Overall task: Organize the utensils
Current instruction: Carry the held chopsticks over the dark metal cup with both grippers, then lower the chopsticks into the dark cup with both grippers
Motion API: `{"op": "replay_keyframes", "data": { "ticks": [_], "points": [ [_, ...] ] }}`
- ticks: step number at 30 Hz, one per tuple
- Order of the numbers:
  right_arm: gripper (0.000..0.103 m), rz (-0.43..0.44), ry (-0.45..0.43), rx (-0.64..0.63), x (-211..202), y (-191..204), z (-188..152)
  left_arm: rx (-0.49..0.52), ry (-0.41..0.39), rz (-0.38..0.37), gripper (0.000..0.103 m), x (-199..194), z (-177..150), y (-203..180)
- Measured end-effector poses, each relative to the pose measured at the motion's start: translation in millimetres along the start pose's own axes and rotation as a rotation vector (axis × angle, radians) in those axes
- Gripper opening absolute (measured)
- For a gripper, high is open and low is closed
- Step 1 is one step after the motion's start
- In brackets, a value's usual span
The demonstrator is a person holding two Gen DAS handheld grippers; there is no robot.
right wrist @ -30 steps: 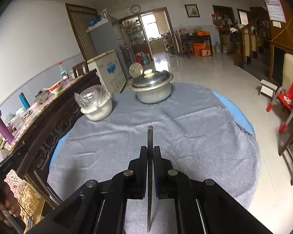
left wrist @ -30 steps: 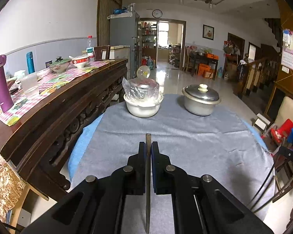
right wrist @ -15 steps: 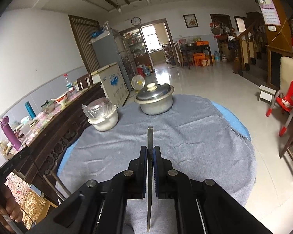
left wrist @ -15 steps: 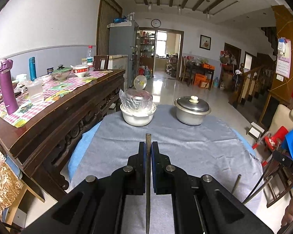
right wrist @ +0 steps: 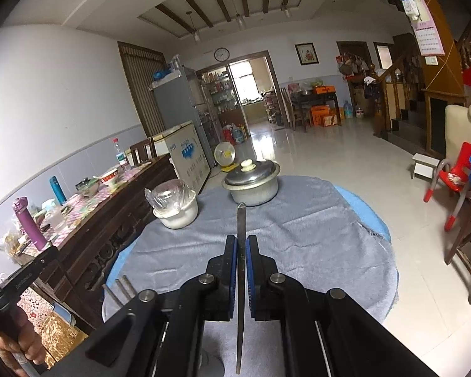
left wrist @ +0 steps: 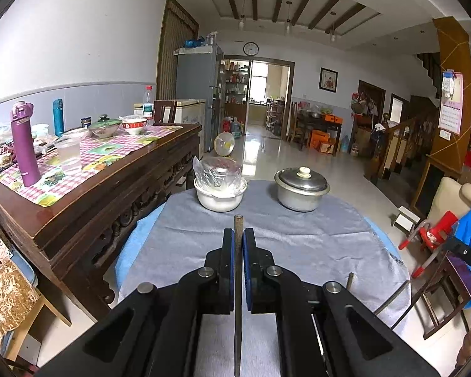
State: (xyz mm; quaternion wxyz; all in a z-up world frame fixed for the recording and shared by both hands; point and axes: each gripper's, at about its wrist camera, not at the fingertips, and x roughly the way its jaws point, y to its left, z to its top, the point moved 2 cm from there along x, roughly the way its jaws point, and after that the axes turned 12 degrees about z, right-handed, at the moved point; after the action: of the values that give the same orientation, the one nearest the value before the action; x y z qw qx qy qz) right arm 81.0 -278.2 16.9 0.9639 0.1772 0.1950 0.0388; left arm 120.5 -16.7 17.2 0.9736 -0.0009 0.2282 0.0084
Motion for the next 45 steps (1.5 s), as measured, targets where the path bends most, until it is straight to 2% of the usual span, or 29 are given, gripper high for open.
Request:
{"op": "replay_keyframes", "data": {
  "ticks": [8, 20, 33, 45],
  "points": [
    [0.006, 0.015, -0.028, -0.010, -29, 20, -2, -0.011, -0.015, -0.026, 0.005, -16, 2, 1],
    [0.006, 0.079, -0.053, -0.040, -47, 55, -9, -0.038, -0.026, -0.067, 0.005, -35, 3, 4],
    [0.006, 0.111, -0.078, -0.049, -44, 74, -12, -0.090, -0.040, -0.133, 0.005, -46, 4, 0],
    [0.007, 0.106, -0.097, -0.029, -33, 70, -10, -0.077, -0.084, -0.165, 0.005, -63, 12, -21]
  ]
}}
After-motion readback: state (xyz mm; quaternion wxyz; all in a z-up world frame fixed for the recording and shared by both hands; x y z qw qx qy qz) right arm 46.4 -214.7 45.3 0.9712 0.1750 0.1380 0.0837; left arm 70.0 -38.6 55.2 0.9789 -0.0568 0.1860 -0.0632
